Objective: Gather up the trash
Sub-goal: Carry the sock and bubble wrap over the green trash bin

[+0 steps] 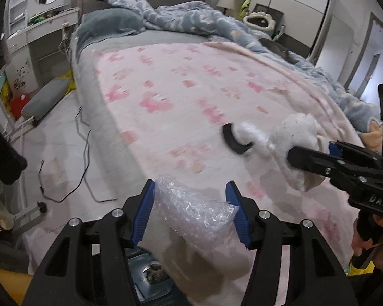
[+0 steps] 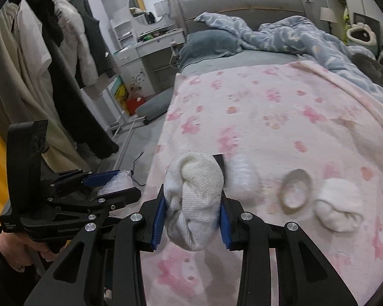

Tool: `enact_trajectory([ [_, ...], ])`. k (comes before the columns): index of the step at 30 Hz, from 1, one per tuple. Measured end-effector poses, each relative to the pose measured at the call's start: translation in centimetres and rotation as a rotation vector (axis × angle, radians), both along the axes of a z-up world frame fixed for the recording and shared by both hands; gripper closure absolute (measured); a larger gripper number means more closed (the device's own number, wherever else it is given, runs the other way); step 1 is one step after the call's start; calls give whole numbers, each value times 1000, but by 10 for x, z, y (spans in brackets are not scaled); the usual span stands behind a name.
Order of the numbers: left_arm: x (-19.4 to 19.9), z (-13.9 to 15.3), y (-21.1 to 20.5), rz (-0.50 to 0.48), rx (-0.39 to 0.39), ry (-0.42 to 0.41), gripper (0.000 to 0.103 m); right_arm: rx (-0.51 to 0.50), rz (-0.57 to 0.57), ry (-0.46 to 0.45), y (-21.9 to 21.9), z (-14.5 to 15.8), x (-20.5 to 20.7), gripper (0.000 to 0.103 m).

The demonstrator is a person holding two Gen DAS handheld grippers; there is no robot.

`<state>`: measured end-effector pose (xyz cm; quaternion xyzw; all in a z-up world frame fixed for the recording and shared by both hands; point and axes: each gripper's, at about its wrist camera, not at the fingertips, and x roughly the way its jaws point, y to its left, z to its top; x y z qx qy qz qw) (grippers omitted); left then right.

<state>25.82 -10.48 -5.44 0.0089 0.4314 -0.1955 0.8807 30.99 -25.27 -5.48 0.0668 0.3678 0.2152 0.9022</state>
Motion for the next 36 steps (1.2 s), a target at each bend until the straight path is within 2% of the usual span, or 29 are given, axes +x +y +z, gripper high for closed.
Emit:
enact_trajectory([
  [13,-1,-24,60,50,84,67,44,-13,111,29,73,-12,13,67],
  [22,-3,-57,96,70,183,175,43,-26,185,77,111,-25,17,66],
  [32,-13,-99,124,32,214,322,43,-38,238,119,148,-37,18,66],
  [36,-20,-116,132,14,204,387,43,-61,261,139,164,-45,19,66],
])
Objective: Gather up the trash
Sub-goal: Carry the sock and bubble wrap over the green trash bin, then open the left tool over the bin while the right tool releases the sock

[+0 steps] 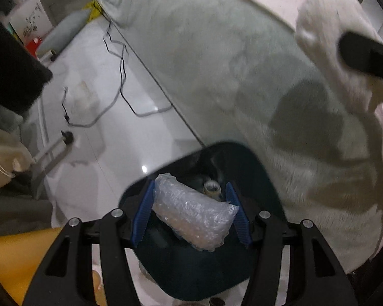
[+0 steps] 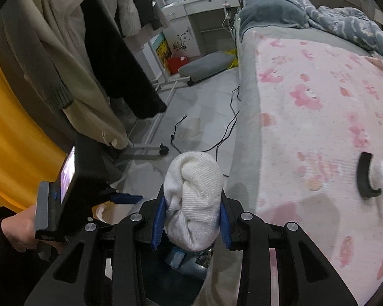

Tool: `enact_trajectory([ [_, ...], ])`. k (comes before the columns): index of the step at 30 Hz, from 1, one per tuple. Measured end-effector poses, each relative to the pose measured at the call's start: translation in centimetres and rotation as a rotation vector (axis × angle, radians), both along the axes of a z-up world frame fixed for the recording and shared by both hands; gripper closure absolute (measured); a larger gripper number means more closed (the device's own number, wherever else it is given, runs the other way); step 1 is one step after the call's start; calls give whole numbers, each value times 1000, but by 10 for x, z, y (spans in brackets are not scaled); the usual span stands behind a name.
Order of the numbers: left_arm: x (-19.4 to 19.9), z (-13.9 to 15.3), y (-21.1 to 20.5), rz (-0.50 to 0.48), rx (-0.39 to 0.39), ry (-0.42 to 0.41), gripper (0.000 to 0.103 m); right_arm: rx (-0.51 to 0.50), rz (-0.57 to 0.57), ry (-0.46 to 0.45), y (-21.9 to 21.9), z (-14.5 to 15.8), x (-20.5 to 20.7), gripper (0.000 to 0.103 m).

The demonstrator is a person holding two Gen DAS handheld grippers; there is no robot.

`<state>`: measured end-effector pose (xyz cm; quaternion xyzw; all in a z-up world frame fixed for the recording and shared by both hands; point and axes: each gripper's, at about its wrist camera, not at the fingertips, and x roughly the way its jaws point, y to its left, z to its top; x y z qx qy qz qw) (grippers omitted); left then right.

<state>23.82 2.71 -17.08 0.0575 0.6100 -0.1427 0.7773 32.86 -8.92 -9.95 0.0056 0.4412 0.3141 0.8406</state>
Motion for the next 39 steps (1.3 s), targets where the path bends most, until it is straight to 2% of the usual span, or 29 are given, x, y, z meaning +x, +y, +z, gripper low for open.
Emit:
enact_trajectory([
  [7,-11,-12,15,-17,4,62,41,-35,42,33,25,-15,1,66],
  [11,-13,-7,26,-7,-13,56,26,-52,57,52,34,-23,3,66],
  [15,-13,1,35,6,-13,35,23,-61,66,83,44,-34,6,66],
  [19,-9,7,54,53,-24,8,23,-95,80,101,58,-44,7,66],
  [28,-4,35,83,139,-85,-109,23,-136,150,158,90,-68,4,66],
  [34,2,54,103,217,-123,-182,28,-187,173,179,100,-83,0,66],
  [39,4,74,104,239,-156,-249,31,-248,207,226,107,-104,-9,66],
])
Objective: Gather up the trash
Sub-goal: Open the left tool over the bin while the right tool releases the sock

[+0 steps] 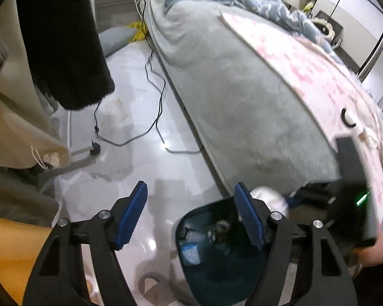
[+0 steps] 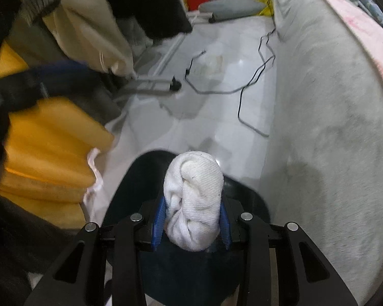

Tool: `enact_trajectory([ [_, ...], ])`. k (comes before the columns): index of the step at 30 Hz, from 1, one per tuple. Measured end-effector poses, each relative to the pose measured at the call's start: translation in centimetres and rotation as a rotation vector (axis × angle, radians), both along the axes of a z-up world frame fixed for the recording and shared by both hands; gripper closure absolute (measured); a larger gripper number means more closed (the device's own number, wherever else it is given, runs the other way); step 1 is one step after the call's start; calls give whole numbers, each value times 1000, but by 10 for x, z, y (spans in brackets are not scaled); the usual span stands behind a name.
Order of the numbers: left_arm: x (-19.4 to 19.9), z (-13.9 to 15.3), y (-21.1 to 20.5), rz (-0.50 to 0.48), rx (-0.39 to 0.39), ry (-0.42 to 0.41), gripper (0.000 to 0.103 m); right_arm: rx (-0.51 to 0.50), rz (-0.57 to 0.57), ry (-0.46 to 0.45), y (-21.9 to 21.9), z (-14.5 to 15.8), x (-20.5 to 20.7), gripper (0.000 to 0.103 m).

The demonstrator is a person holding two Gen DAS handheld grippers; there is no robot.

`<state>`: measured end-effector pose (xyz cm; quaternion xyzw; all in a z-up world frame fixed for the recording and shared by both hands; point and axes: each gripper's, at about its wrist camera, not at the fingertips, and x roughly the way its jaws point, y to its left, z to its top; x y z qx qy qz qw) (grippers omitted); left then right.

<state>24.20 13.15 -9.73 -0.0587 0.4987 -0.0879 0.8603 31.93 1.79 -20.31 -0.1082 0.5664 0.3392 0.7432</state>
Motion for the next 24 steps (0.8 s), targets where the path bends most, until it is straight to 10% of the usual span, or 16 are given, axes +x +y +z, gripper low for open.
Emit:
enact_trajectory([
  [13,0,59,-17,23,-44,-235,39,-77,124,62,12,-20,-32,63],
  [24,5,80,-38,27,6,-302,39,-97,143,51,-8,-4,-41,41],
])
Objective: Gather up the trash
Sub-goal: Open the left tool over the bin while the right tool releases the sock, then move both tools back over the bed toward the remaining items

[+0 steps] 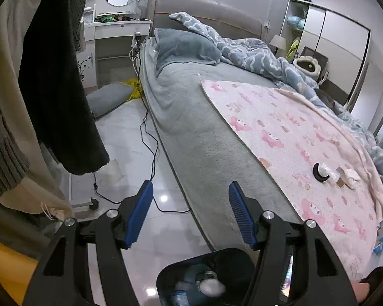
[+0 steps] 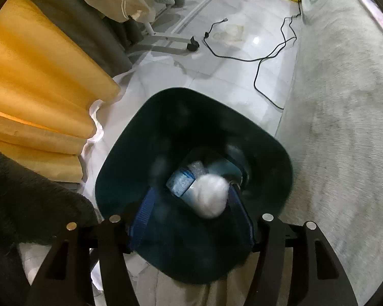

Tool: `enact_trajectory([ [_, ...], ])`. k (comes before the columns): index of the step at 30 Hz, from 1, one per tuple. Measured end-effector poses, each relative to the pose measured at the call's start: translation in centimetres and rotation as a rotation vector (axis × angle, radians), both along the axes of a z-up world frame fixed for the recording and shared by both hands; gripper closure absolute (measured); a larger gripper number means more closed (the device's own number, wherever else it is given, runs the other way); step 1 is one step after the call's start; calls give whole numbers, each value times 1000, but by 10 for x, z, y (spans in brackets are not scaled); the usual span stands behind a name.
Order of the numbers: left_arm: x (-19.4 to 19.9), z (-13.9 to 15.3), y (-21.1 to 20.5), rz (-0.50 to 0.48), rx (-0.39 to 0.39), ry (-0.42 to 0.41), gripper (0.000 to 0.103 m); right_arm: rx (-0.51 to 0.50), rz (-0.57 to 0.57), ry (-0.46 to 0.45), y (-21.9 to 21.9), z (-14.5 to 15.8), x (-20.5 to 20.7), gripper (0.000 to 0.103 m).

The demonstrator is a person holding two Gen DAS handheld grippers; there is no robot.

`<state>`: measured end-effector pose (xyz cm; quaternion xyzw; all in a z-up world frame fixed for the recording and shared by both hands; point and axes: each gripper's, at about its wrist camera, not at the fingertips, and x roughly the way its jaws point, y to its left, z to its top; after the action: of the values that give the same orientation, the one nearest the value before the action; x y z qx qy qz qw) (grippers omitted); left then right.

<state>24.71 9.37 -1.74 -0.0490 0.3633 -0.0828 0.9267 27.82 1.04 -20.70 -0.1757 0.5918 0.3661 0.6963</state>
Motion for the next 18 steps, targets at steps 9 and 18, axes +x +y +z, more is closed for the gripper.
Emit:
enact_trajectory([
  [9,-1,21,-32,-29,11,-64,35,178,-45,-110,-37,45,-4,40],
  [18,2,39,-78,-61,18,-97,33,237,-156,-245,-88,89,2,40],
])
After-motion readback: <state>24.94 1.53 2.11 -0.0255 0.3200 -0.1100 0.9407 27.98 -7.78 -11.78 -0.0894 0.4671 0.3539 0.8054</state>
